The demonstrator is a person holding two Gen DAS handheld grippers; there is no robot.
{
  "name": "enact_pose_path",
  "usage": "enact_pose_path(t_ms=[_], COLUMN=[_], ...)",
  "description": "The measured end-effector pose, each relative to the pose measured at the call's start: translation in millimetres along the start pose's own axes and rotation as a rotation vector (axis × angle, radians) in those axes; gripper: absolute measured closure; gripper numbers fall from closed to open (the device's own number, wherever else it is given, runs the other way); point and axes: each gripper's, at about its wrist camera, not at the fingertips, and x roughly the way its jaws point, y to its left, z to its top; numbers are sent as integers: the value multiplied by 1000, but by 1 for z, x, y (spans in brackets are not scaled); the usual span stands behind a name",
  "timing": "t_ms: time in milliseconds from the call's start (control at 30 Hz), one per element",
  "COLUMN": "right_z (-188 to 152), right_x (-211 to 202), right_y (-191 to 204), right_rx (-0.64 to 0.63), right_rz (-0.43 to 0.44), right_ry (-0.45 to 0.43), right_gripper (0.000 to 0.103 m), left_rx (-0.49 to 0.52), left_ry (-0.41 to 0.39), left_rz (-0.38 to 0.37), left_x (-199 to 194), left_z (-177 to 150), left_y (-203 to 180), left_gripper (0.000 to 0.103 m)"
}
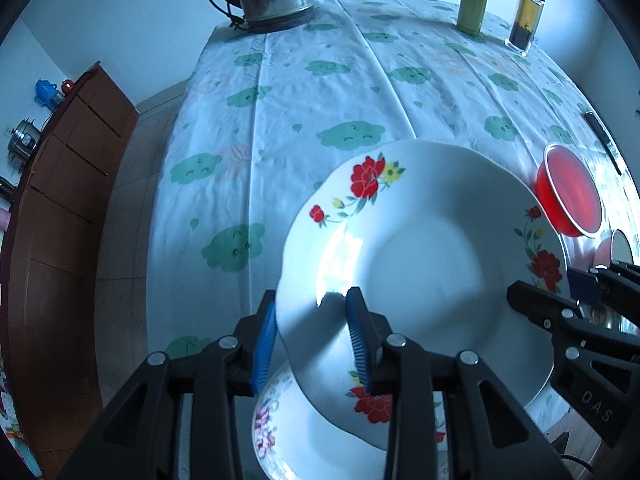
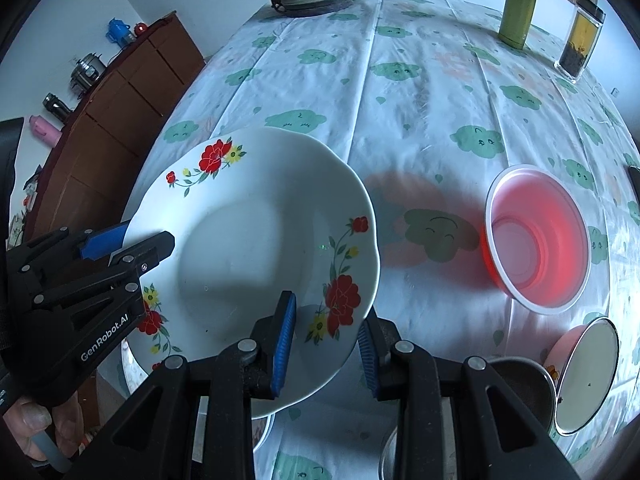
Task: Organize plates and bowls
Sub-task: 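Lift the red-flower plate with both grippers over the pink-floral plate, then lower the red-flower plate onto the pink-floral plate with both grippers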
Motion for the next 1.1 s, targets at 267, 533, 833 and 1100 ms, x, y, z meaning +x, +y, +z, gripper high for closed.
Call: enact_pose_path(t_ms=[267, 533, 833, 1100], right_z=[-13, -22, -29, -34], right_x=[-6, -6, -6, -5], right_y=[5, 10, 16, 21], right_rx=[-35, -61, -88, -112], right_rz=[18, 31, 45, 56], right_ry=[-2, 5, 11, 19], right_gripper=[71, 71, 71, 71], left_rx=[-25, -47, -68, -89], left_ry=[2, 13, 23, 37], left_rz=[17, 30, 43, 54], left_x=[-10, -12, -15, -15], left_z=[-19, -32, -42, -51], left_y=[0, 2, 6, 9], left_gripper=[71, 71, 71, 70])
